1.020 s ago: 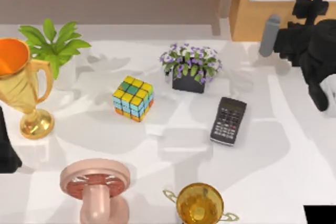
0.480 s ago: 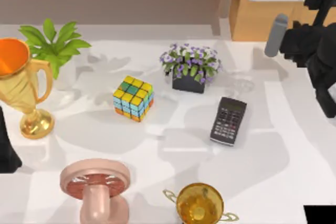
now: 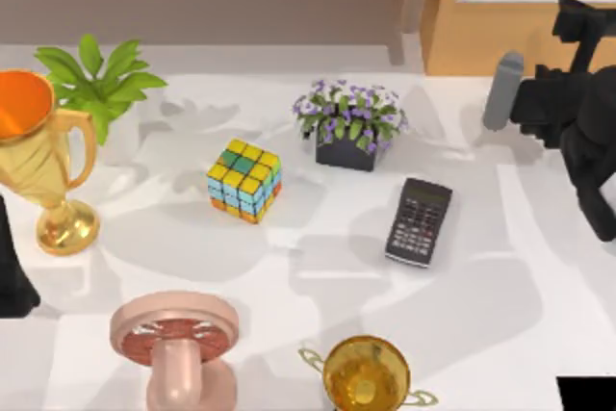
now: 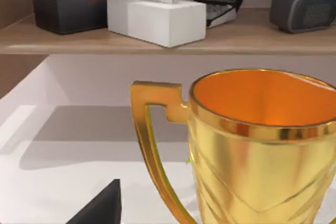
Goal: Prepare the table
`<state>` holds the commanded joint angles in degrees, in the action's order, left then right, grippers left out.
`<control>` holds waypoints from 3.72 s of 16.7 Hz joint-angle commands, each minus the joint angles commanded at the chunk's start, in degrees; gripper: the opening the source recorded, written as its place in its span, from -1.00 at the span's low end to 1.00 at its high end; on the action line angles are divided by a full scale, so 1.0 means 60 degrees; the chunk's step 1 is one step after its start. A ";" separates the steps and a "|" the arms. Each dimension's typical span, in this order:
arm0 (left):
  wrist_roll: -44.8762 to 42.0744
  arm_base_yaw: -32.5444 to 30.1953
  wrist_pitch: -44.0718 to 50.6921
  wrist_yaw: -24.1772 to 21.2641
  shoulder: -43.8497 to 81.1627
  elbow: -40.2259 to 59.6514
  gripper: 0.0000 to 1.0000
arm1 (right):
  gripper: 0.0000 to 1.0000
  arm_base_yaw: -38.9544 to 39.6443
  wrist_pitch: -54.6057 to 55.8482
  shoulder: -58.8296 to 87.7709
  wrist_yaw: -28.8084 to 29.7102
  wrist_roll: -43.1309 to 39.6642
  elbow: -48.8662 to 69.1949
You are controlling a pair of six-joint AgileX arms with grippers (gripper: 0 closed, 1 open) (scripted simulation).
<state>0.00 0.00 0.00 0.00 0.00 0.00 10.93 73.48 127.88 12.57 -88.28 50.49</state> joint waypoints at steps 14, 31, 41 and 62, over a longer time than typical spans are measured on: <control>0.0000 0.0000 0.0000 0.0000 0.0000 0.0000 1.00 | 1.00 0.3343 -0.1269 -0.1100 0.2623 0.5609 0.1691; 0.0000 0.0000 0.0000 0.0000 0.0000 0.0000 1.00 | 1.00 0.5038 -0.6695 0.1117 0.5091 1.4641 0.8509; 0.0000 0.0000 0.0000 0.0000 0.0000 0.0000 1.00 | 1.00 0.4797 -0.7146 0.1688 0.4857 1.4633 0.9541; 0.0000 0.0000 0.0000 0.0000 0.0000 0.0000 1.00 | -1.00 0.4792 -0.7157 0.1700 0.4852 1.4633 0.9563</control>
<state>0.00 0.00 0.00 0.00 0.00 0.00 39.68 30.54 138.09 41.68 -0.48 107.86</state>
